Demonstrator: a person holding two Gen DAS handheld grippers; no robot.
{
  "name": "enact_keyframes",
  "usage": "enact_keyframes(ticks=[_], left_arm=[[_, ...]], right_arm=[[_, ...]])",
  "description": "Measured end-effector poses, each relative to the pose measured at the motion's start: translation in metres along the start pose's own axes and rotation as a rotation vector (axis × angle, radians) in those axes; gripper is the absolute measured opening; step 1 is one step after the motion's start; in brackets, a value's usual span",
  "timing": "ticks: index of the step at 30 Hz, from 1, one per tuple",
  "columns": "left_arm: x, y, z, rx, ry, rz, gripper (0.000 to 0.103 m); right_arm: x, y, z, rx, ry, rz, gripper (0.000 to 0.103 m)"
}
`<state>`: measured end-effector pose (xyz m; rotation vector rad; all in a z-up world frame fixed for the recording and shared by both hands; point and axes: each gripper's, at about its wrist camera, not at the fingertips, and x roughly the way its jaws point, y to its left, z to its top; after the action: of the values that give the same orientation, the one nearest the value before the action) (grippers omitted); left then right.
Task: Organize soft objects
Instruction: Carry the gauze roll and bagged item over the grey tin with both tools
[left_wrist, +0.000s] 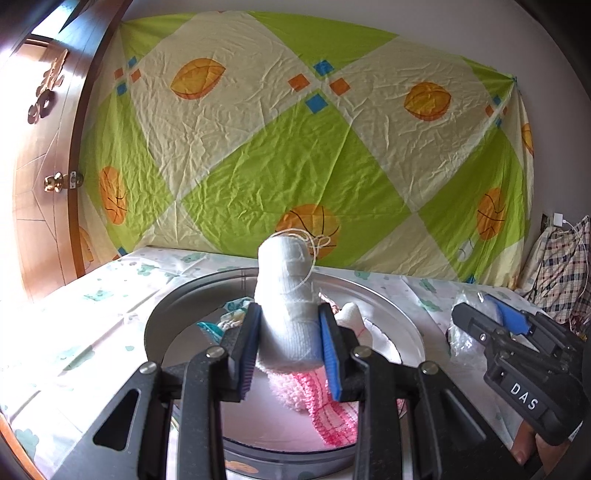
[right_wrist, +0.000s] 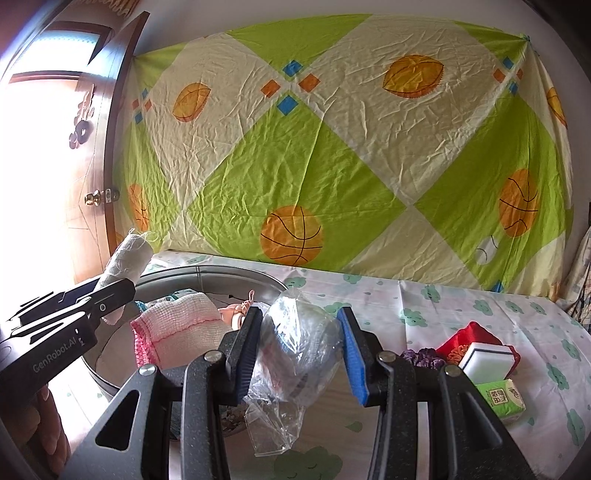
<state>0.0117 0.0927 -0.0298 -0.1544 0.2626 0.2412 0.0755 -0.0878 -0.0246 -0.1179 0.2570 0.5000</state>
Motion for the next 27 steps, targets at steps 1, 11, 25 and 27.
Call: enact_keyframes(ticks=[1, 11, 25, 27], left_arm=[[0.0, 0.001, 0.0, 0.0, 0.001, 0.0, 0.03], [0.0, 0.006, 0.001, -0.007, -0.001, 0.01, 0.03], [-0.003, 0.016, 0.003, -0.014, -0.006, 0.023, 0.03], [-0.002, 0.019, 0.003, -0.014, -0.004, 0.026, 0.03]], right_arm=[[0.0, 0.0, 0.0, -0.001, 0.0, 0.001, 0.045], [0.005, 0.007, 0.001, -0.007, 0.003, 0.012, 0.045], [0.008, 0.011, 0.002, -0.01, 0.005, 0.023, 0.045], [0.009, 0.012, 0.002, -0.009, 0.004, 0.024, 0.045]])
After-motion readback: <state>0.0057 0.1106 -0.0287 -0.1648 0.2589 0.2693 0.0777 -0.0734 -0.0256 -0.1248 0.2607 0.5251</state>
